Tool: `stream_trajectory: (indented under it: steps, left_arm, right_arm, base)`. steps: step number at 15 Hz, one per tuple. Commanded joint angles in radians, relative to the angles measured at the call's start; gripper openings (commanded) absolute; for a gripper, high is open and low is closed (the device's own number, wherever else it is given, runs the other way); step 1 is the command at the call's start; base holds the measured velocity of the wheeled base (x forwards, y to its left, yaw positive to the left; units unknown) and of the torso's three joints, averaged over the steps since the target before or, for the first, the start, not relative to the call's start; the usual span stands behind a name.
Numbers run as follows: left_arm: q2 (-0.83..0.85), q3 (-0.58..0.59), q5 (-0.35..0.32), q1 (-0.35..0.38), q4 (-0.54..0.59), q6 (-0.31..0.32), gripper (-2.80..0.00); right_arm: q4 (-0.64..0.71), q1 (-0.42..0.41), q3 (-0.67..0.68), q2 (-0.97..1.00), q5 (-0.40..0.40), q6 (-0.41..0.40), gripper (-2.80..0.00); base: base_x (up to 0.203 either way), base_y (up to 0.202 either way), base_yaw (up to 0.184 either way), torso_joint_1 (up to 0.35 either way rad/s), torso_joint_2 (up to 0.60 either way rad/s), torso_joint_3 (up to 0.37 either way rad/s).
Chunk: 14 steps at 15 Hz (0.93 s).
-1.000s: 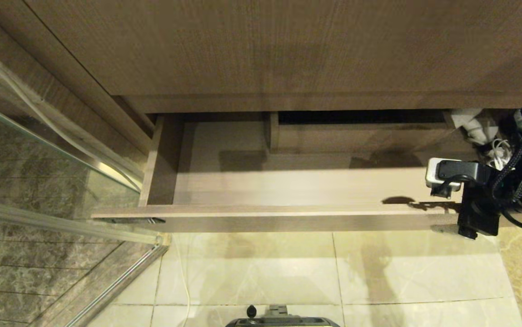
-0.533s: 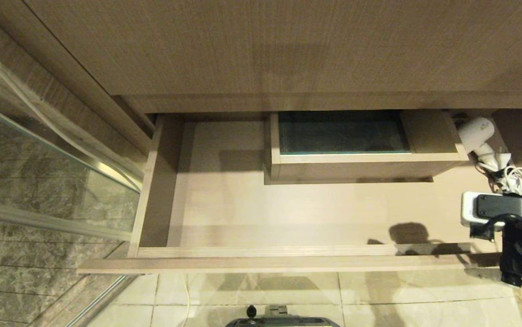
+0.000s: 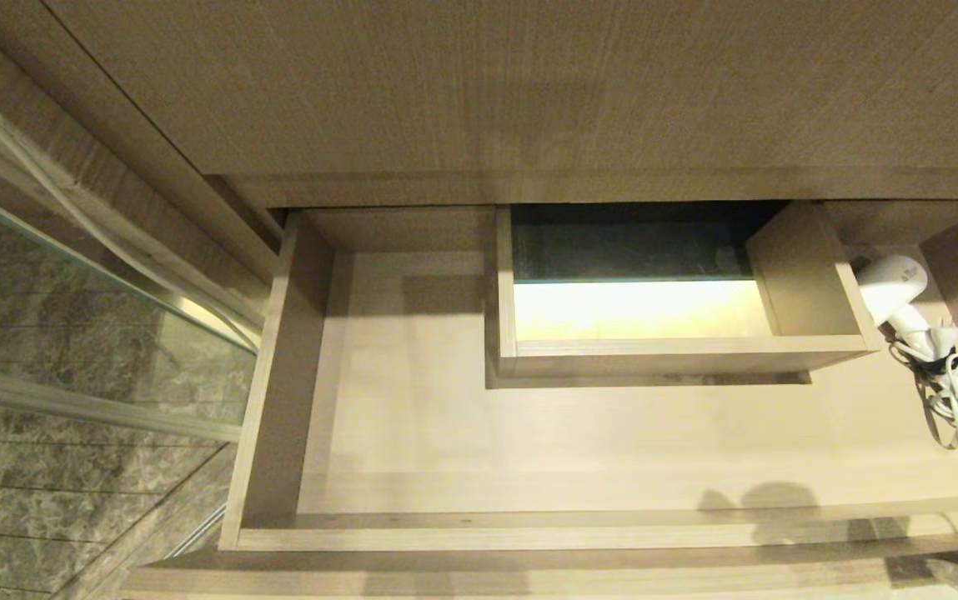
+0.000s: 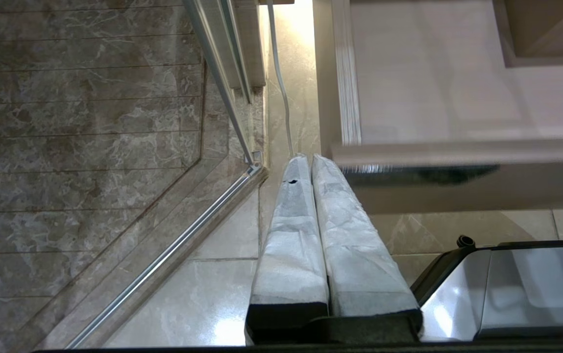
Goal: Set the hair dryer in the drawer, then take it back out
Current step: Pull open the drawer, then take the hairdryer out
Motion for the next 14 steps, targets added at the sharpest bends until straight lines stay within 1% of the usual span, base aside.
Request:
stream_trajectory:
  steps: [1, 3, 4, 5, 7, 9, 11, 13, 14]
  left_arm:
    - [0.0, 0.0, 0.0, 0.0, 0.0, 0.0, -2.8]
    - [0.0, 0.0, 0.0, 0.0, 0.0, 0.0, -2.8]
    - [0.0, 0.0, 0.0, 0.0, 0.0, 0.0, -2.8]
    - [0.0, 0.001, 0.0, 0.0, 0.0, 0.0, -2.8]
    - [0.0, 0.0, 0.0, 0.0, 0.0, 0.0, -2.8]
    - [0.0, 0.0, 0.0, 0.0, 0.0, 0.0, -2.8]
    - [0.0, 0.0, 0.0, 0.0, 0.0, 0.0, -2.8]
    - [0.0, 0.0, 0.0, 0.0, 0.0, 0.0, -2.8]
    - [0.0, 0.0, 0.0, 0.0, 0.0, 0.0, -2.8]
  right_arm:
    - [0.044, -0.009, 0.006, -0.184, -0.002, 0.053, -2.8]
    - [0.129, -0.013, -0.035, -0.232, 0.005, 0.072, -2.8]
    - [0.15, -0.024, -0.058, -0.225, 0.004, 0.083, -2.8]
    - [0.137, -0.063, -0.066, -0.199, 0.005, 0.1, -2.8]
    - [0.095, -0.155, -0.083, -0.092, 0.004, 0.143, -2.8]
    - [0.037, -0.226, -0.114, 0.055, 0.005, 0.175, -2.8]
    - [-0.05, -0.283, -0.179, 0.236, 0.006, 0.192, -2.8]
    - [-0.14, -0.327, -0.276, 0.41, 0.009, 0.199, -2.8]
    - [-0.177, -0.355, -0.344, 0.493, 0.021, 0.198, 0.0]
  base:
    - [0.0, 0.0, 0.0, 0.0, 0.0, 0.0]
    - [0.0, 0.0, 0.0, 0.0, 0.0, 0.0]
    - [0.0, 0.0, 0.0, 0.0, 0.0, 0.0]
    - [0.0, 0.0, 0.0, 0.0, 0.0, 0.0]
    - [0.0, 0.0, 0.0, 0.0, 0.0, 0.0]
    - [0.0, 0.0, 0.0, 0.0, 0.0, 0.0]
    - [0.0, 0.0, 0.0, 0.0, 0.0, 0.0]
    - [0.0, 0.0, 0.0, 0.0, 0.0, 0.0]
    - [0.0, 0.0, 0.0, 0.0, 0.0, 0.0]
